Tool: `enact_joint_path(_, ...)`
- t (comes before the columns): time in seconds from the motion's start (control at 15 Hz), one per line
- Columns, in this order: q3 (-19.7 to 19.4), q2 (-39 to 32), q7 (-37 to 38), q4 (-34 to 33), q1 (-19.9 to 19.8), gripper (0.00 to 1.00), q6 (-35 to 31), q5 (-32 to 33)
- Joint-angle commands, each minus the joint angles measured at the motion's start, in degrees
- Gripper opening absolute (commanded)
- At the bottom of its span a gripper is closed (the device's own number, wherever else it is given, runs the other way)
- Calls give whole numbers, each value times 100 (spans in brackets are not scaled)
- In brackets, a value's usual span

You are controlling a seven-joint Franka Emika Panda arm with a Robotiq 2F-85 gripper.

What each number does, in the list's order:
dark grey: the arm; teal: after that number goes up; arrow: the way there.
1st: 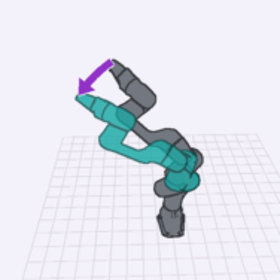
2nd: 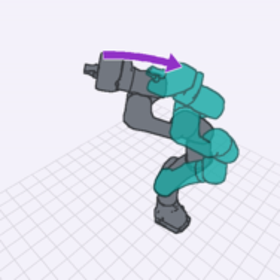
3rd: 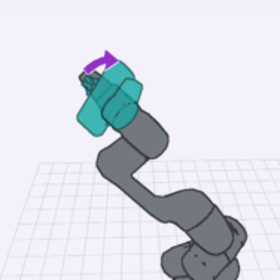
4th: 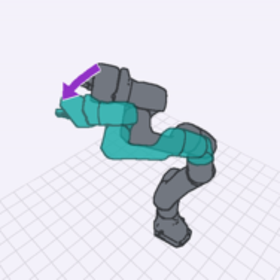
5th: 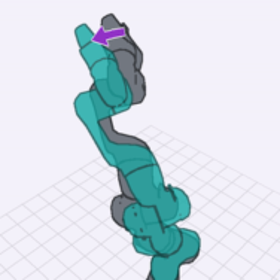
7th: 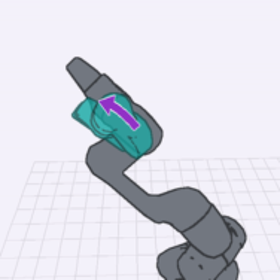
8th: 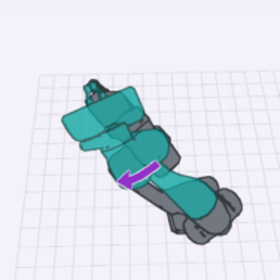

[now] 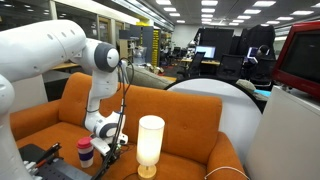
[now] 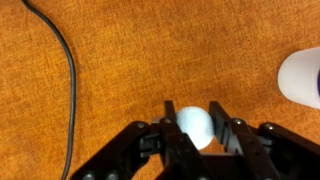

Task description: Put the white thing on the couch in the blue cup

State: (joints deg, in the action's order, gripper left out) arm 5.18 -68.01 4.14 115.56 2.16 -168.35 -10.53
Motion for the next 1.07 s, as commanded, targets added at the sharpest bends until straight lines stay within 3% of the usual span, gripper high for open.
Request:
enact_joint_path(0.0,4,842,44,987,36,13,-654,86)
enact_joint_path(0.2,208,1437,32,1548,5,13,-1442,104)
enact_joint_path(0.47,505,2061,83,1895,248,13,-2058,224)
enact_joint_path(0.8,713,2196,142,1607,852,13,-2043,371)
enact_joint_path(1.0,627,1958,138,1191,1338,13,-1784,406)
